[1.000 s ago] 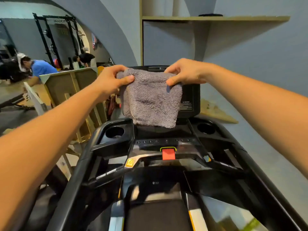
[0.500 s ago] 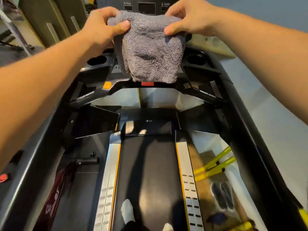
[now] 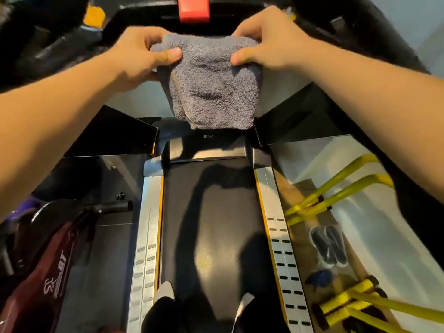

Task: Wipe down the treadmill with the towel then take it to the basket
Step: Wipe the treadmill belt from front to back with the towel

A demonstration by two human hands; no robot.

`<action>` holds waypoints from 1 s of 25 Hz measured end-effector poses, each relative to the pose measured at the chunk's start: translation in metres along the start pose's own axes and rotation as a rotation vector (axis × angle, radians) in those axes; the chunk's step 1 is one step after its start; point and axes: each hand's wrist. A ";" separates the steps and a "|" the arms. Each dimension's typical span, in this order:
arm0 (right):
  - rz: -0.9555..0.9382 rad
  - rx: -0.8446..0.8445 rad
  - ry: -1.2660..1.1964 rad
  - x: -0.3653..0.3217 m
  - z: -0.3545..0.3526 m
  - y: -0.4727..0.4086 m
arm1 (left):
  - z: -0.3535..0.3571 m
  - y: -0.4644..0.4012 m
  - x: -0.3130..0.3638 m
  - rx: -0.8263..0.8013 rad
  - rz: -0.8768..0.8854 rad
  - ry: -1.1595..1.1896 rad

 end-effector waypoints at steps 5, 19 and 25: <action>0.032 0.056 0.063 0.092 0.132 -0.011 | 0.039 -0.004 -0.138 -0.059 -0.050 -0.087; 0.308 0.071 0.076 0.383 0.513 -0.067 | 0.180 -0.038 -0.616 -0.015 -0.049 -0.161; 0.266 0.269 0.040 0.422 0.593 -0.070 | 0.188 -0.039 -0.693 0.088 0.118 -0.317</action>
Point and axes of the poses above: each hand's wrist, its own y-axis away from the middle knuckle, its own z-axis out of the palm, x = y × z, and after that the axes turned 9 degrees about z, right-handed
